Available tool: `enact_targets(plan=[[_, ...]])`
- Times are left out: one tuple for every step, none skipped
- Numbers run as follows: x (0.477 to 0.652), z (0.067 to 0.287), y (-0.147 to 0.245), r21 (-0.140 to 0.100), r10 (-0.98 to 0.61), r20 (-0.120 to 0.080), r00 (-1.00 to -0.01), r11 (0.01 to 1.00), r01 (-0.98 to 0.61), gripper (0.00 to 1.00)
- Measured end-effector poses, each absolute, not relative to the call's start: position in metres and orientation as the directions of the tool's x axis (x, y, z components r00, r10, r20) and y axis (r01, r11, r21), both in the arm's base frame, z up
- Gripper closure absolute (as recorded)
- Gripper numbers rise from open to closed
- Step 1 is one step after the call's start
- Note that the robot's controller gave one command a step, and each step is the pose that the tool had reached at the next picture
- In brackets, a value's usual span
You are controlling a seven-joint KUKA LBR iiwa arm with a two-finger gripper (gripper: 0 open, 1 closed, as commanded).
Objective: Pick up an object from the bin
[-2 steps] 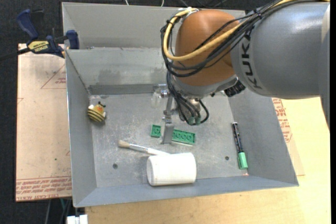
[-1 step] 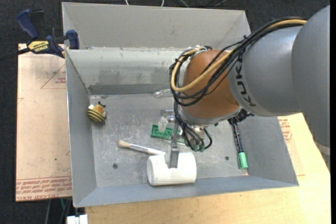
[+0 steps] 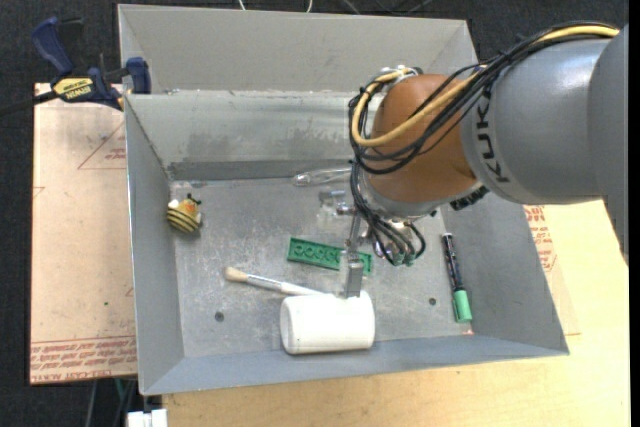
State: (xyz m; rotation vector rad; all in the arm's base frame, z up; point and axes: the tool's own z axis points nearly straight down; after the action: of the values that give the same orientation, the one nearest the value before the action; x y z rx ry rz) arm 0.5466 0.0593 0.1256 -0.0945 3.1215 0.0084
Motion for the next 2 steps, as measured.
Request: enact_targets(plan=[[0.553,0.117,0.047,0.008,-0.017,-0.013,-1.0,1.0,-0.017,0.0],[0.583,0.068,0.021,0.006,0.056,-0.018,-0.998,0.998,0.056,0.0]])
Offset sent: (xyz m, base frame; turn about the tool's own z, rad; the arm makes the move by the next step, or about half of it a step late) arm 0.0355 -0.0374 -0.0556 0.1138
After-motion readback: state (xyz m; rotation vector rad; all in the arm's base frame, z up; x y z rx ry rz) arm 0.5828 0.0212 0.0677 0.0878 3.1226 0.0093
